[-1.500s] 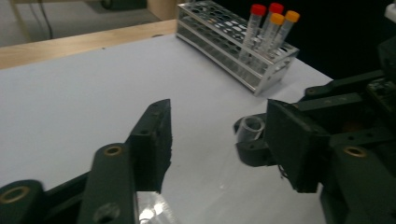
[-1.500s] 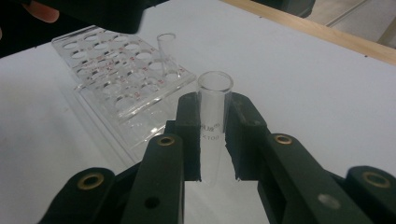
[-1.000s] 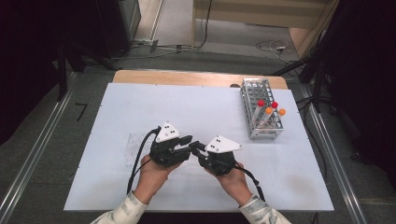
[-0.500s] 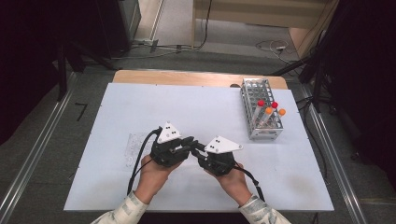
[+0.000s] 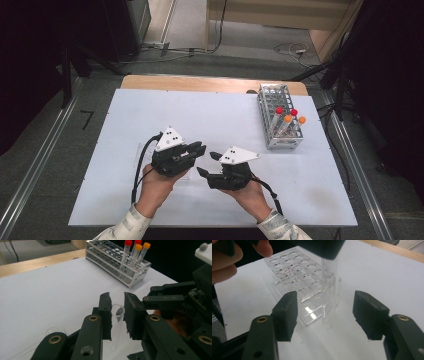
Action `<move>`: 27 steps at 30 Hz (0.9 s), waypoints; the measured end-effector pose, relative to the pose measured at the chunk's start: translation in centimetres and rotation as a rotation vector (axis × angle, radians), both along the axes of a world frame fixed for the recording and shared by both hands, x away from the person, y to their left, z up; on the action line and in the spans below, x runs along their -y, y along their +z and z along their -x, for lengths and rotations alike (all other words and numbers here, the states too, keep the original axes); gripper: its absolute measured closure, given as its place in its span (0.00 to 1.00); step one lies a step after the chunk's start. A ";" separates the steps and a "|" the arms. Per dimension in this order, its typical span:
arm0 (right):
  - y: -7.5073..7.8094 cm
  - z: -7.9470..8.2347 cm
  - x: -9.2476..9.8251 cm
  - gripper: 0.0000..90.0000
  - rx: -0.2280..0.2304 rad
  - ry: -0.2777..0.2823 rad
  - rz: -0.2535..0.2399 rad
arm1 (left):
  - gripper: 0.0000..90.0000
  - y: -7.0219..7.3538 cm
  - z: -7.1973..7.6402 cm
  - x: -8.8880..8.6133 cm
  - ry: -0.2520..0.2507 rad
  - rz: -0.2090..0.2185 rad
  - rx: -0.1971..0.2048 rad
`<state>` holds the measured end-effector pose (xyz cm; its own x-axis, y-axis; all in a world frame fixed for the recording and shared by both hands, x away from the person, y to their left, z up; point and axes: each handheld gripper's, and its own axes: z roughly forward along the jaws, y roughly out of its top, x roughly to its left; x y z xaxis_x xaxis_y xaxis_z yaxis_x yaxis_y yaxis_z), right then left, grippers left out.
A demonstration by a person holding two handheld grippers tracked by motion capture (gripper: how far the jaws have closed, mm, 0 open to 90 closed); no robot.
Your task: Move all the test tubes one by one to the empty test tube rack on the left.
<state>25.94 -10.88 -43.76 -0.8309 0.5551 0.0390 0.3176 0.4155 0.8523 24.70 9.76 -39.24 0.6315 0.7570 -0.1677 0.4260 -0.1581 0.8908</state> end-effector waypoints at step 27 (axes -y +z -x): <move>0.0 -0.3 0.8 0.30 -0.005 -0.032 0.008 | 0.86 2.4 0.2 -4.8 0.098 0.027 0.037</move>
